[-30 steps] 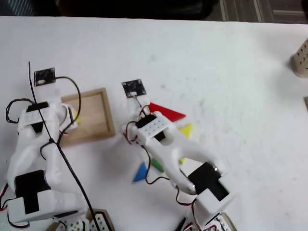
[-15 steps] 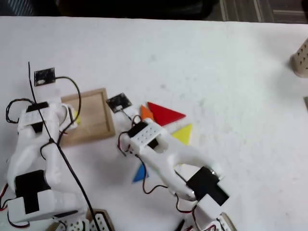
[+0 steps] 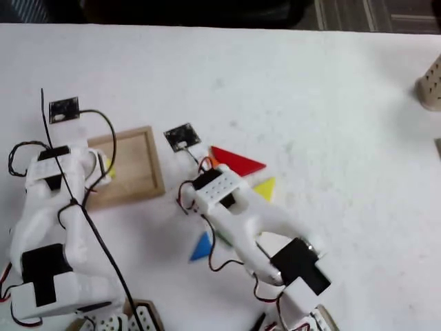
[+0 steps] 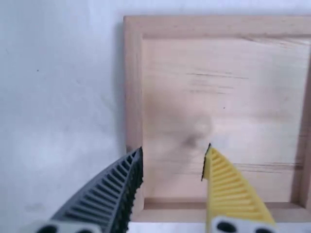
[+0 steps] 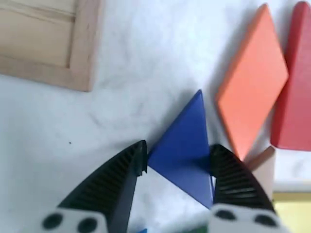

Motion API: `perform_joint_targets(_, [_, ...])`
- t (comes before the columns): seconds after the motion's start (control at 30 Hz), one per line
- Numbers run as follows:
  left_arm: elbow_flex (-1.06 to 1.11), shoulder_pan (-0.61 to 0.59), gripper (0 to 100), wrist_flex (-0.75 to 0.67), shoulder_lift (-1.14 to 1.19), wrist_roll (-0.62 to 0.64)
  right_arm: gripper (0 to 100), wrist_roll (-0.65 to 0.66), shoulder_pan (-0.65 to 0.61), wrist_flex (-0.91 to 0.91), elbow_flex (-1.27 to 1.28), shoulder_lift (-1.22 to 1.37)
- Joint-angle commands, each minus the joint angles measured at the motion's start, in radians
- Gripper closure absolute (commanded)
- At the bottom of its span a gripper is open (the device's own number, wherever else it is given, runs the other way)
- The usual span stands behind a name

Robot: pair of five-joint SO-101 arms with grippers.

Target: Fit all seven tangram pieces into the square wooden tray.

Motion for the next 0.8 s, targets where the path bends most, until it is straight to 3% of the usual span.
perform_joint_targets(0.0, [-0.041, 0.007, 77, -0.015, -0.005, 0.000, 82.0, 0.026, -0.001, 0.018, -0.006, 0.019])
perform_joint_targets(0.27, [-0.041, 0.007, 77, -0.015, -0.005, 0.000, 74.8, 0.130, -0.004, 0.068, -0.008, 0.015])
perform_joint_targets(0.5, [-0.041, 0.007, 77, -0.015, -0.005, 0.000, 88.2, 0.137, -0.001, 0.056, -0.009, 0.018])
perform_joint_targets(0.77, [-0.040, 0.007, 77, -0.015, -0.005, 0.000, 88.9, 0.137, 0.001, 0.054, -0.009, 0.012])
